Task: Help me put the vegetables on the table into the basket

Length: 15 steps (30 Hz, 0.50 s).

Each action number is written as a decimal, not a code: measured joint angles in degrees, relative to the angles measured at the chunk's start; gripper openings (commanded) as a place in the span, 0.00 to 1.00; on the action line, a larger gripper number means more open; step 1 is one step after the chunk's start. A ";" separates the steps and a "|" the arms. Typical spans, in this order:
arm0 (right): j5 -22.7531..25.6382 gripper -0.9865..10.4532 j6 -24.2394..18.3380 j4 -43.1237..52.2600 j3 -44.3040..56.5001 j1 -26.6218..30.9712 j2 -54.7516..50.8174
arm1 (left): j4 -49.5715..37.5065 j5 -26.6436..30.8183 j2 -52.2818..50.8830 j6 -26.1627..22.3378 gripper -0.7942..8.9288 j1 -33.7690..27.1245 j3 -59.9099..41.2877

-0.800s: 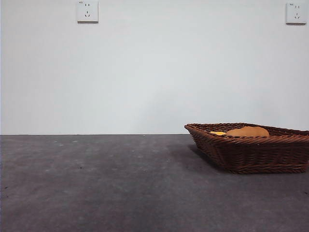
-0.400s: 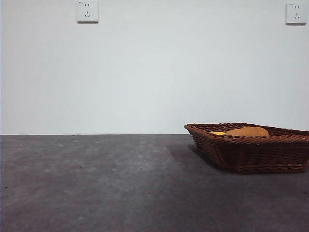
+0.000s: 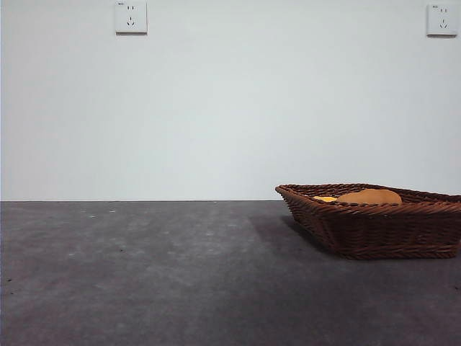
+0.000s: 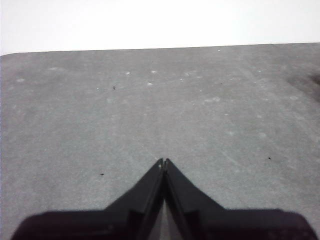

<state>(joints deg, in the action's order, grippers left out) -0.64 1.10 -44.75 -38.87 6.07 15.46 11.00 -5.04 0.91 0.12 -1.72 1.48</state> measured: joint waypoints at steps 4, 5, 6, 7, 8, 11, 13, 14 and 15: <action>1.92 0.09 -10.49 24.72 13.64 -0.02 -5.35 | 0.00 0.00 0.00 -0.02 0.08 0.00 0.00; 1.92 0.09 -11.34 31.54 18.01 -0.07 -7.78 | 0.00 0.00 0.00 -0.02 0.08 0.00 0.00; 1.95 0.09 -11.67 35.39 20.63 -0.17 -9.35 | 0.00 0.00 0.00 -0.02 0.08 0.00 0.00; 1.95 0.09 -11.98 39.78 24.06 -0.55 -11.19 | 0.00 0.00 0.00 -0.02 0.08 0.00 0.00; 1.97 0.09 -12.15 42.40 26.60 -0.92 -12.35 | 0.00 0.00 0.00 -0.02 0.08 0.00 0.00; 2.10 0.09 -12.50 44.63 34.05 -2.86 -14.91 | 0.02 0.00 0.00 -0.02 0.08 0.00 0.00; 1.57 0.09 -12.55 42.51 37.59 -4.24 -14.88 | -0.02 0.00 0.00 -0.02 0.08 0.00 0.00; 0.98 0.09 -12.57 40.00 38.03 -4.74 -14.80 | 0.07 0.00 0.00 -0.02 0.08 0.00 0.00; 0.57 0.09 -12.63 38.05 38.16 -5.20 -14.62 | 0.04 0.00 0.00 -0.02 0.08 0.00 0.00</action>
<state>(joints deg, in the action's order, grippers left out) -0.08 -11.53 -6.70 -0.71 0.86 0.84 11.05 -5.04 0.91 0.10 -1.72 1.48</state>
